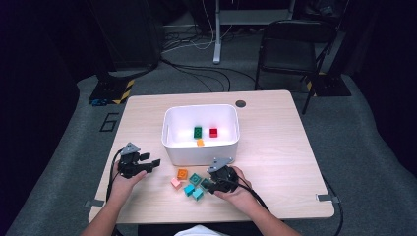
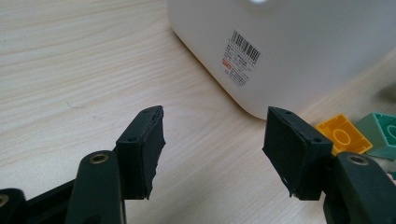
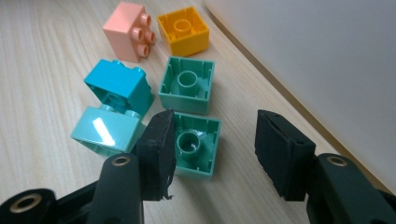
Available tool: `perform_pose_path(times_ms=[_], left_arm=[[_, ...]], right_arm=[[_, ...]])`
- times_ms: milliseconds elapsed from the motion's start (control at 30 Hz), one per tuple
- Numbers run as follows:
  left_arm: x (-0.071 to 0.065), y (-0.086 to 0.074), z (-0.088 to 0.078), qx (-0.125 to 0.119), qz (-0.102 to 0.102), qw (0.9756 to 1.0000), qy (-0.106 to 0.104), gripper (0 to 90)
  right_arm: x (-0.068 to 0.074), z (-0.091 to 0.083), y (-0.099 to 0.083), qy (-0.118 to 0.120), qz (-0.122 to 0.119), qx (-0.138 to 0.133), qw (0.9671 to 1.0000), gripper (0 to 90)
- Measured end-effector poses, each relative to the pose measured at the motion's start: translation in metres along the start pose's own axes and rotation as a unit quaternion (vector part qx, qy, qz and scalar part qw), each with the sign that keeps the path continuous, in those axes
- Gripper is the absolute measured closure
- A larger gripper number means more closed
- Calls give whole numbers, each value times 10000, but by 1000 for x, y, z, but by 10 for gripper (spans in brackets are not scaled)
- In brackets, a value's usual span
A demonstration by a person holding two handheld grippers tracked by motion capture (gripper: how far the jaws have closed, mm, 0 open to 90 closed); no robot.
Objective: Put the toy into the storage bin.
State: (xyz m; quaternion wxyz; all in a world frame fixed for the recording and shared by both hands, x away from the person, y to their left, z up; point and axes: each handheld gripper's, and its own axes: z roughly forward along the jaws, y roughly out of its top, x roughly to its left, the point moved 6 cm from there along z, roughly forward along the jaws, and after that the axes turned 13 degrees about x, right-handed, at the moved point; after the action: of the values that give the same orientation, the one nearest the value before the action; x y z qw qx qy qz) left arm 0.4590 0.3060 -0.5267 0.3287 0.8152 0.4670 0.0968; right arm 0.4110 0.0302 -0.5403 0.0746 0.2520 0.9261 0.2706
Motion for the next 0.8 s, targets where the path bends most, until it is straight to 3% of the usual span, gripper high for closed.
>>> perform_pose_path(times_ms=[167,333,400,633,800], left_arm=[[0,0,0,0,-3,10000,3,376],[0,0,0,-6,-4,10000,2,376],[0,0,0,-3,-3,10000,1,376],[0,0,0,-15,-8,10000,2,376],[0,0,0,-5,-2,10000,2,376]], right_arm=[[4,-1,3,88,-31,-97,9999,452],[6,4,1,132,-101,31,9999,445],[7,7,0,146,-25,114,9998,451],[4,10,-5,177,-48,261,9995,554],[4,9,-5,156,-81,293,9994,575]])
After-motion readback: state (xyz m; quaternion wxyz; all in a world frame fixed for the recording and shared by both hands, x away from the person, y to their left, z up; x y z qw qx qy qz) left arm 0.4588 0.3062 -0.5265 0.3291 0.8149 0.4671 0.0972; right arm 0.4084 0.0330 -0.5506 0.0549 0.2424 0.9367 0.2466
